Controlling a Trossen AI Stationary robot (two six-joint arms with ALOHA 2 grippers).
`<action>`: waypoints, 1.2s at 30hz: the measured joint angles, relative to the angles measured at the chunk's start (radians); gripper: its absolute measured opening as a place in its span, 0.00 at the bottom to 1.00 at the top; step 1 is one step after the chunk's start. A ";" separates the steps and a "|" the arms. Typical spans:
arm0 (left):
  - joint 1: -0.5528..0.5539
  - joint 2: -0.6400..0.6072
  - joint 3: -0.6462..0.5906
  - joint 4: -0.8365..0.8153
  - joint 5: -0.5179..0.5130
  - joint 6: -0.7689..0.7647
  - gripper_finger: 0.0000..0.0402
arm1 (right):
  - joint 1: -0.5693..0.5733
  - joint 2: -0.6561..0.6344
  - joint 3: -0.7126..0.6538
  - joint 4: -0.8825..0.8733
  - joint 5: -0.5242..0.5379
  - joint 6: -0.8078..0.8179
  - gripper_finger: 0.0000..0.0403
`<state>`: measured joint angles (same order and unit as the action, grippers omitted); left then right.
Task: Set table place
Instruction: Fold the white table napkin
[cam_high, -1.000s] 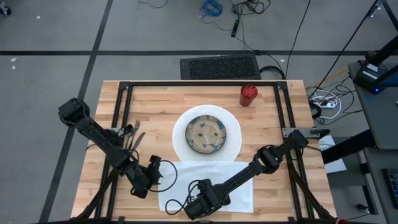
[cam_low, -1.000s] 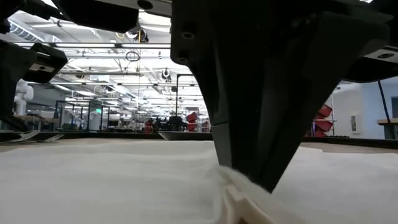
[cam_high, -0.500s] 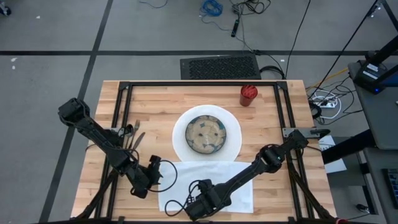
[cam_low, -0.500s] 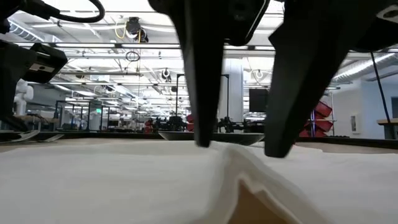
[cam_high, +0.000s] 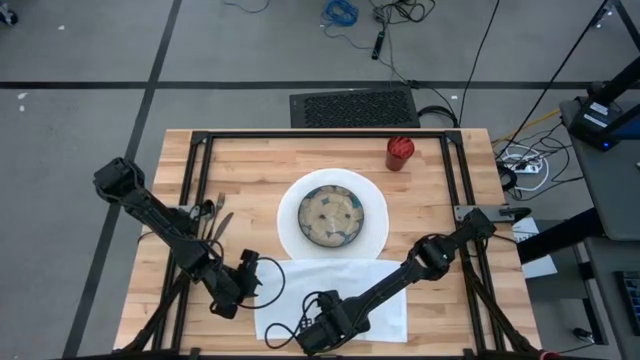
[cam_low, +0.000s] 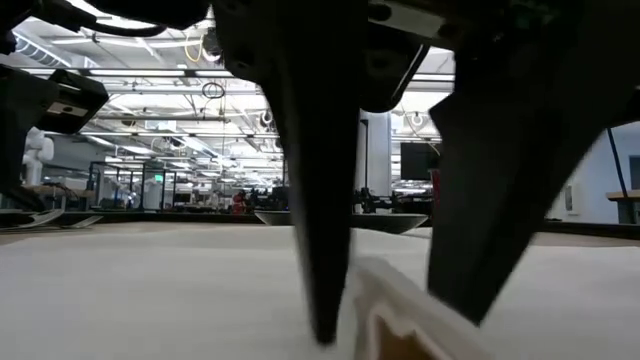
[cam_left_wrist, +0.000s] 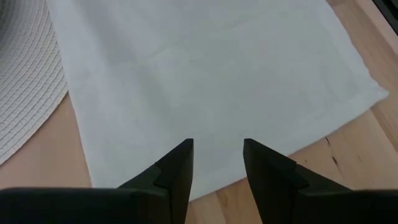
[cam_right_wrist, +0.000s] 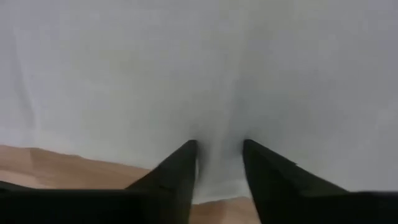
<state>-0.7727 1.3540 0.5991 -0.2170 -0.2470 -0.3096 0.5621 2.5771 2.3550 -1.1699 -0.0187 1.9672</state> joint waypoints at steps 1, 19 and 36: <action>0.000 0.000 0.000 0.000 0.000 -0.001 0.32 | 0.000 0.000 0.000 -0.002 0.006 0.000 0.23; 0.000 0.000 0.000 0.001 0.000 -0.009 0.32 | 0.005 -0.080 0.002 -0.029 -0.009 -0.017 0.04; 0.000 0.000 0.000 -0.001 -0.001 -0.024 0.32 | -0.116 -0.070 -0.018 -0.196 0.143 -0.179 0.44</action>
<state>-0.7726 1.3540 0.5987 -0.2180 -0.2481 -0.3339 0.4464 2.5075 2.3366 -1.3663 0.1238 1.7882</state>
